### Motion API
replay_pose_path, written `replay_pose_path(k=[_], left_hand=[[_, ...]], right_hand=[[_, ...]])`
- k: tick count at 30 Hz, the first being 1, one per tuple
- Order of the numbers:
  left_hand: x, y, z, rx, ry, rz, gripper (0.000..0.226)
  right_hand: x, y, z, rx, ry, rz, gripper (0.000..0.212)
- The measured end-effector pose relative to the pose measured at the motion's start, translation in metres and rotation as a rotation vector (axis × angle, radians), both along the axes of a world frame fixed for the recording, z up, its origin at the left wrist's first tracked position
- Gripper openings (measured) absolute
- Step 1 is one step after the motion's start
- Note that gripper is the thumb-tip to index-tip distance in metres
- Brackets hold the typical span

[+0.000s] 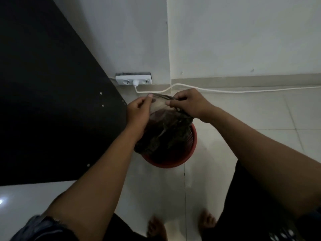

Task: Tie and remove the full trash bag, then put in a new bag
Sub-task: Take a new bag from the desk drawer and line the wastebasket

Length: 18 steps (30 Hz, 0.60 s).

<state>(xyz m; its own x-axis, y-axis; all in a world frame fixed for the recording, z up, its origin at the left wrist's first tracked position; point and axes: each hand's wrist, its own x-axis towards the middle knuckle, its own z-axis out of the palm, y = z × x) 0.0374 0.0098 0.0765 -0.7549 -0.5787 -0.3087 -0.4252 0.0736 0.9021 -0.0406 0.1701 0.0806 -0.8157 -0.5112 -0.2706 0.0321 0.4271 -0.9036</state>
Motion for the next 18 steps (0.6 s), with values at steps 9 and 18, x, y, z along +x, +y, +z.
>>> replay_pose_path(k=[9,18], left_hand=[[0.017,-0.024,-0.056,-0.06,-0.032,0.023,0.037],[0.005,-0.037,-0.085,-0.165,-0.132,0.143,0.028]], right_hand=[[0.0,0.017,-0.061,0.014,-0.14,-0.065,0.011],[0.008,0.018,-0.083,-0.283,-0.257,-0.265,0.029]])
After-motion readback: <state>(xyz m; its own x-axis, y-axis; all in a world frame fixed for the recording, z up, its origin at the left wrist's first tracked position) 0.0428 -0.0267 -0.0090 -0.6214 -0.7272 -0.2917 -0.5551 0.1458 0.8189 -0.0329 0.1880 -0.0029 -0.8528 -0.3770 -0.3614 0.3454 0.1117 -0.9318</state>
